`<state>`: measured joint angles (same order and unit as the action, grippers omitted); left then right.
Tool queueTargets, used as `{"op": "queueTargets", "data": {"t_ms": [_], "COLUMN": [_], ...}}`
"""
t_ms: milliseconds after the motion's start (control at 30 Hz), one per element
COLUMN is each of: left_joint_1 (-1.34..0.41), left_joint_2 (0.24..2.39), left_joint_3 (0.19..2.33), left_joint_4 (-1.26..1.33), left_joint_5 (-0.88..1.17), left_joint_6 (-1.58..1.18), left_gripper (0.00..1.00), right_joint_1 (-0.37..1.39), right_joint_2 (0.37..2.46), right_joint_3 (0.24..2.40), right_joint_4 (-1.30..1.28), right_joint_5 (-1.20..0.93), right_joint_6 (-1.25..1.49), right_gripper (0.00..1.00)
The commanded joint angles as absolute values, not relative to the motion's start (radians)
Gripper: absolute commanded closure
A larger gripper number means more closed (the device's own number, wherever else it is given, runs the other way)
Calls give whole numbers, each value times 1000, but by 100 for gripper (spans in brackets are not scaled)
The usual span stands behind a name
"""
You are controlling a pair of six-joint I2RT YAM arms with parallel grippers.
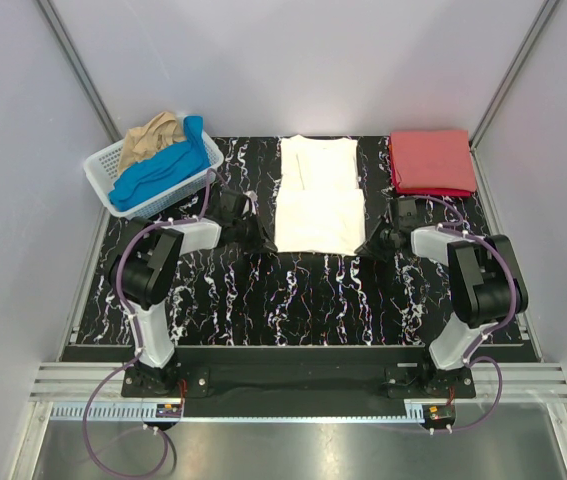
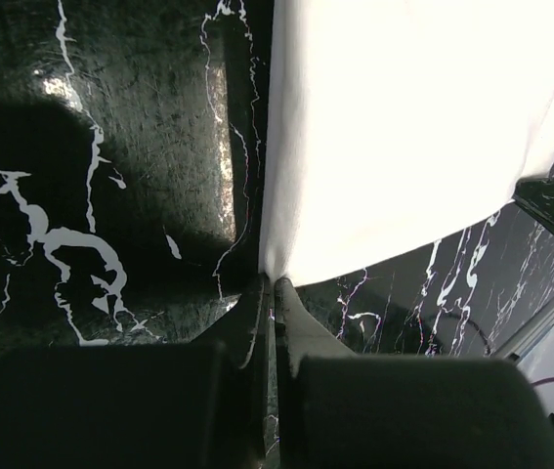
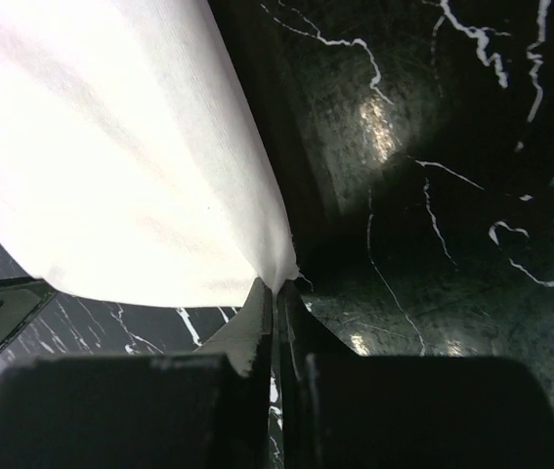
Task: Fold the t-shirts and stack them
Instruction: Fold the tshirt
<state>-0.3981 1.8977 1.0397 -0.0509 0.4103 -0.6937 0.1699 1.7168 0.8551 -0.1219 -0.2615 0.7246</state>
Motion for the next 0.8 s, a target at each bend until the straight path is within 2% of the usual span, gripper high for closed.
{"op": "queueTargets", "data": {"t_ms": [0, 267, 567, 767], "left_joint_1": [-399, -429, -603, -733], "left_joint_2": [1876, 1635, 1243, 1016], "left_joint_3": [1013, 888, 677, 655], "left_joint_4": [-95, -152, -244, -336], "left_joint_5": [396, 370, 252, 163], "left_joint_6": [-676, -709, -808, -885], "left_gripper": [100, 100, 100, 100], "right_joint_1": [172, 172, 175, 179], "right_joint_2": [1636, 1444, 1002, 756], "right_joint_3": [830, 741, 629, 611], "right_joint_4": [-201, -339, -575, -722], "right_joint_5": [-177, -195, -207, -213], "right_joint_6": [675, 672, 741, 762], "right_gripper": [100, 100, 100, 100]}}
